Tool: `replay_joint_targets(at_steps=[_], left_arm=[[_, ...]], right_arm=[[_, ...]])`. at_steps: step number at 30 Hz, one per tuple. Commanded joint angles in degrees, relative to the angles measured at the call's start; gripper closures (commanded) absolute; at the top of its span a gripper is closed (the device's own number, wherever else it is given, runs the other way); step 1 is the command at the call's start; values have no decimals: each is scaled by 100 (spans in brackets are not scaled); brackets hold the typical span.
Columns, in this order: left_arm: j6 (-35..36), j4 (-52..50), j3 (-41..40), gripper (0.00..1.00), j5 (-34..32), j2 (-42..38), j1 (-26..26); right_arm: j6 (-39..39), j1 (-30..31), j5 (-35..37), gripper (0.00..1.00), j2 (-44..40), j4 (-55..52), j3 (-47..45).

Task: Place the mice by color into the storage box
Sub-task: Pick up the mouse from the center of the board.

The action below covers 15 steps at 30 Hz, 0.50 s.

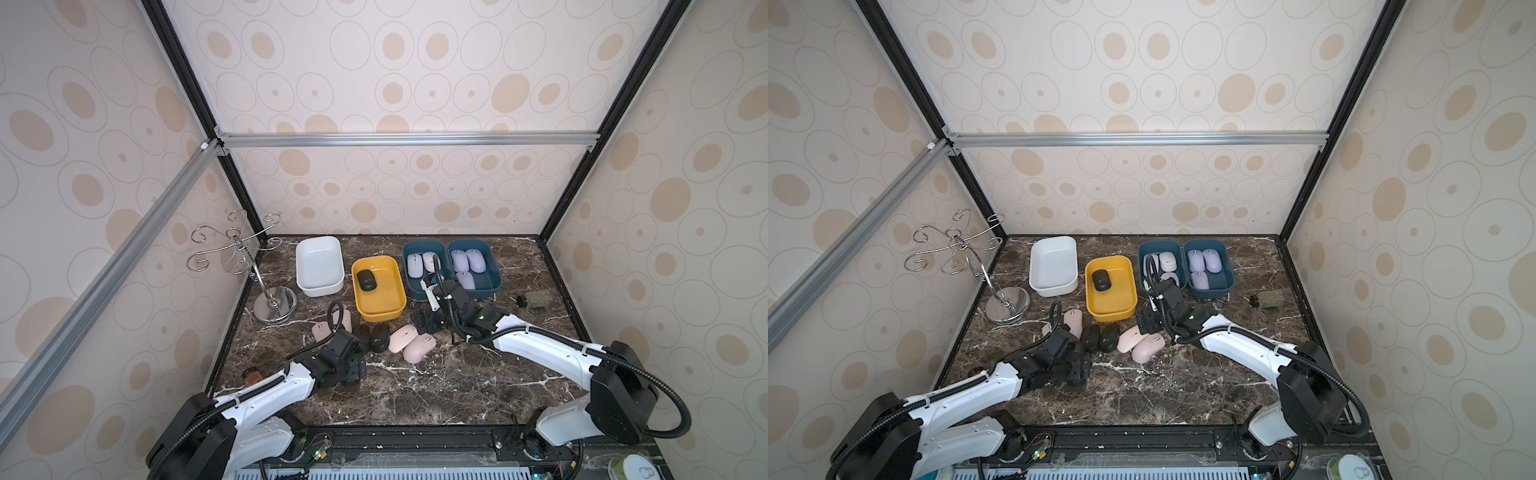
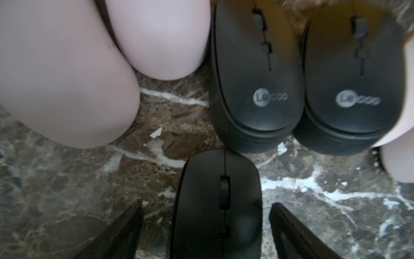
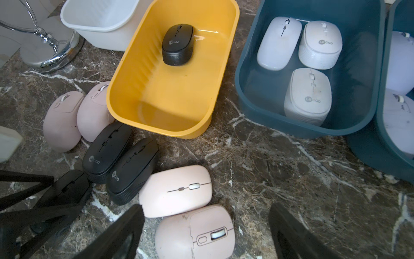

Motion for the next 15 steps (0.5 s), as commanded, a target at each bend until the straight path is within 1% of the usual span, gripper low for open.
replay_joint_targets(at_steps=[1, 4, 7, 10, 13, 15], left_arm=[[-184, -278, 150, 14, -226, 161, -174], [-175, -371, 180, 20, -253, 267, -244], [-132, -373, 238, 32, -207, 387, -312], [-68, -460, 321, 37, -153, 511, -372], [-87, -537, 357, 40, -196, 545, -427], [-87, -608, 427, 47, -231, 532, -463]], right_arm=[[-32, -17, 169, 11, -31, 177, -95], [-23, -13, 149, 12, 1, 164, -91], [3, -18, 127, 13, 57, 201, -103], [-1, -12, 97, 13, 72, 114, -65], [34, -16, 99, 14, 41, 252, -173], [53, -18, 73, 14, 58, 241, -158]])
